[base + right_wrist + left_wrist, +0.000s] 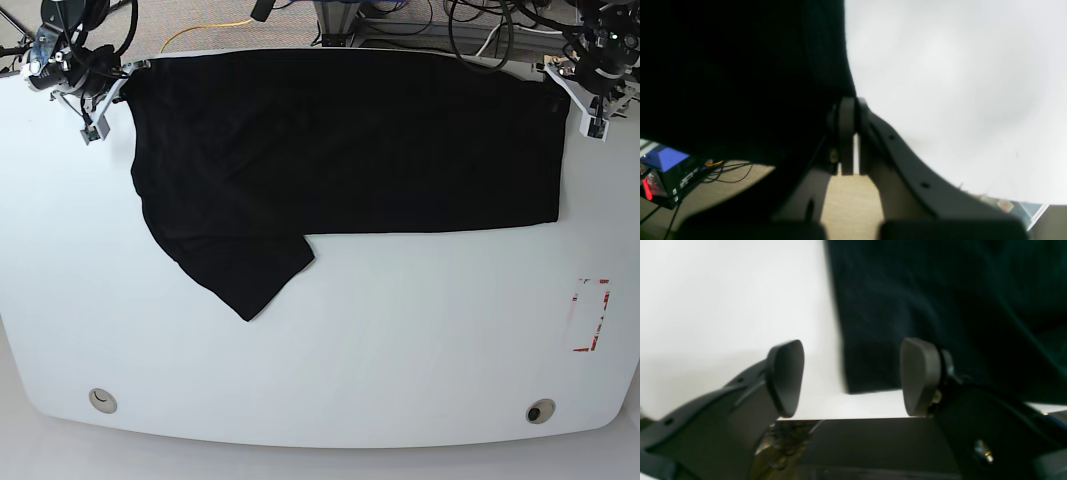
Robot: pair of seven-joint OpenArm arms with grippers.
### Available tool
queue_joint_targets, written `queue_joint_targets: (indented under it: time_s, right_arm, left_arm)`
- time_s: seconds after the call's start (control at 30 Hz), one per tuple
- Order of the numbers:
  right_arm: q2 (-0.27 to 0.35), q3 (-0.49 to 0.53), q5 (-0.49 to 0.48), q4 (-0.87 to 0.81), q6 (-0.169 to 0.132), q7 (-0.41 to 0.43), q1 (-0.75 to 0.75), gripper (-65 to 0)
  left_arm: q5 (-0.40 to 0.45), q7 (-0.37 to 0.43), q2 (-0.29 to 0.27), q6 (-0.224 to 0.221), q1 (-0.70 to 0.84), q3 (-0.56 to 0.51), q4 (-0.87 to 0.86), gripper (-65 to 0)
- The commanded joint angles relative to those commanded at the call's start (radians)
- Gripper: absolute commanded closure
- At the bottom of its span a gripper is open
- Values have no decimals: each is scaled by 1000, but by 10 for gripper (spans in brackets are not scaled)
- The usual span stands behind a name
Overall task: Fold the T-shirt properly
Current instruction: 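Release the shirt and open both grippers, then reach the right gripper to the shirt's hanging sleeve corner and grasp it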
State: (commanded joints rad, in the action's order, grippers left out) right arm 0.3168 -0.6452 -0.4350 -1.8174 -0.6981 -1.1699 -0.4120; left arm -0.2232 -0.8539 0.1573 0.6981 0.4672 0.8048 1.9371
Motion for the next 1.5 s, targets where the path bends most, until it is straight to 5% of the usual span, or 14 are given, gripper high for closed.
queue_joint_targets:
  time_s: [0.27, 0.53, 0.83, 1.1, 1.5]
  right_arm:
    - [0, -2, 0, -118, 0, -3, -5, -13]
    - [0, 0, 5, -123, 0, -5, 63, -17]
    - [3, 0, 6, -100, 0, -6, 126, -335]
    - [20, -2, 3, -87, 0, -31, 143, -335]
    - [-8, 8, 6, 215, 0, -32, 483, -335]
  left_arm:
    - [-95, -213, 44, 0, -132, 150, 21, -397]
    - [20, -221, 44, 0, -235, 169, 17, -397]
    - [103, -221, 41, 0, -282, 121, 17, -397]
    - [101, -219, 41, 0, -287, 115, 8, -397]
    - [103, -218, 41, 0, -319, -6, -23, -397]
